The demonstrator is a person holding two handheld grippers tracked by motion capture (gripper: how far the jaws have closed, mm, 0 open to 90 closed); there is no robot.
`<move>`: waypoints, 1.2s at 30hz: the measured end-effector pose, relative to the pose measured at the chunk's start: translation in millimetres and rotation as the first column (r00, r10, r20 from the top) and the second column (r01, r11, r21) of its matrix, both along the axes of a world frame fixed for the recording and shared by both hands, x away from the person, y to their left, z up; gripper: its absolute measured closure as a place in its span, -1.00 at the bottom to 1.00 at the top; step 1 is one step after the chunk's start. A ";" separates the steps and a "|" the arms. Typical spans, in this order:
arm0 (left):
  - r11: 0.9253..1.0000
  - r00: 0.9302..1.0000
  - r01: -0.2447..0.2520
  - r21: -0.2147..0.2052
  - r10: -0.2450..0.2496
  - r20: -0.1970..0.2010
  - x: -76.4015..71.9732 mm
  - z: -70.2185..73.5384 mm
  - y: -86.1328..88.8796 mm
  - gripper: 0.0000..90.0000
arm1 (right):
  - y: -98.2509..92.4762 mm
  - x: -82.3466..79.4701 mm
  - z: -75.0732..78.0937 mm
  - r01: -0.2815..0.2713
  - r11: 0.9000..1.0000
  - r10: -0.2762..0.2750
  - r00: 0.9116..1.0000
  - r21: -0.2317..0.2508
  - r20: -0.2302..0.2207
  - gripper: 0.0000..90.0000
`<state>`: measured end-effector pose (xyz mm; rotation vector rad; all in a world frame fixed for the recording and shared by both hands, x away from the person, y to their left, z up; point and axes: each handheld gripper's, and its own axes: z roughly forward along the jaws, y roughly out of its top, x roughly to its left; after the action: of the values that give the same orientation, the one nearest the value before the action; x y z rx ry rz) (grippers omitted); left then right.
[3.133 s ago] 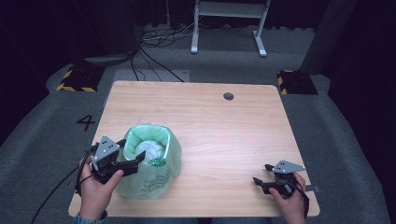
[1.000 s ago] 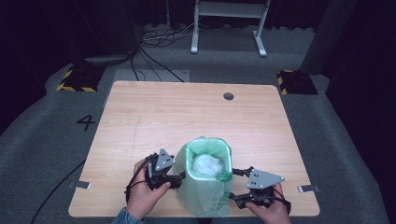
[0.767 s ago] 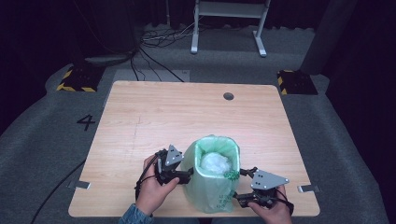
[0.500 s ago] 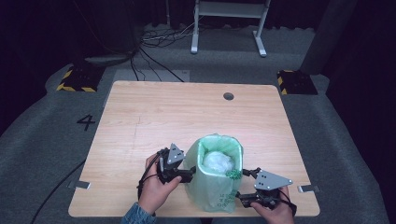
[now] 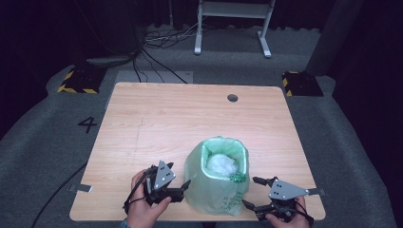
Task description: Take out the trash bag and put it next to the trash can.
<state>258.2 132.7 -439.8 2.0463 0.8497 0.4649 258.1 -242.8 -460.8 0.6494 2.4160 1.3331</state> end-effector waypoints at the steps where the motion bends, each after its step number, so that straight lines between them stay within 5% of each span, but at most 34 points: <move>1: 1.000 1.000 0.011 -0.007 -0.011 -0.002 -4.5 -2.0 -0.6 -0.56 | 1.2 -2.0 -2.4 0.000 1.000 0.000 1.000 -0.006 -0.003 -0.60; 5: 0.998 0.998 0.063 0.018 -0.063 0.005 -10.8 -10.5 -11.0 -0.62 | 1.9 2.2 -10.2 0.013 1.000 -0.013 1.000 -0.012 -0.011 -0.60; 9: 0.995 0.996 0.090 0.044 -0.090 0.003 2.3 -28.0 -27.0 -0.64 | 9.6 9.4 -17.6 0.001 1.000 -0.001 1.000 -0.002 -0.025 -0.51; 12: 0.994 0.996 0.089 0.068 -0.089 0.005 8.4 -32.1 -34.1 -0.56 | 11.8 15.5 -19.1 -0.004 1.000 0.004 0.999 0.008 -0.032 -0.24; 13: 0.992 0.995 0.098 0.084 -0.098 -0.005 12.7 -33.8 -39.0 -0.43 | 11.6 17.3 -19.3 -0.017 1.000 0.018 0.999 0.010 -0.039 0.00; 14: 0.992 0.995 0.098 0.084 -0.098 -0.005 12.7 -33.8 -39.0 -0.21 | 11.6 17.3 -19.3 -0.017 1.000 0.018 0.999 0.010 -0.039 0.00; 15: 0.991 0.995 0.099 0.086 -0.099 -0.001 14.8 -34.5 -40.0 0.05 | 10.4 19.3 -18.5 -0.054 0.998 0.055 0.998 0.014 -0.033 0.51; 19: 0.988 0.991 0.126 0.094 -0.130 0.035 11.2 -29.5 -33.5 0.80 | 6.6 14.9 -13.6 -0.056 0.998 0.055 0.998 0.017 0.025 1.00; 21: 0.987 0.988 0.134 0.085 -0.139 0.059 5.0 -22.6 -29.6 0.96 | 3.5 10.1 -8.3 -0.048 0.999 0.047 0.997 0.017 0.053 1.00; 26: 0.980 0.977 0.166 0.107 -0.178 0.116 -9.6 -11.2 -24.1 0.99 | -5.7 -3.6 11.7 -0.018 1.000 0.018 0.989 0.003 0.144 1.00; 30: 0.977 0.964 0.198 0.083 -0.210 0.161 -20.0 3.6 -20.8 0.99 | -11.1 -13.8 27.5 -0.032 0.999 0.029 0.981 0.012 0.193 1.00; 36: 0.979 0.956 0.201 0.032 -0.203 0.210 -24.8 28.4 -14.5 0.91 | -15.9 -19.8 49.4 -0.033 0.999 0.021 0.963 0.037 0.268 1.00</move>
<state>233.4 118.2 -411.5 2.0233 0.5044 0.5622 238.3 -258.7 -411.5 0.4164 2.1932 1.3869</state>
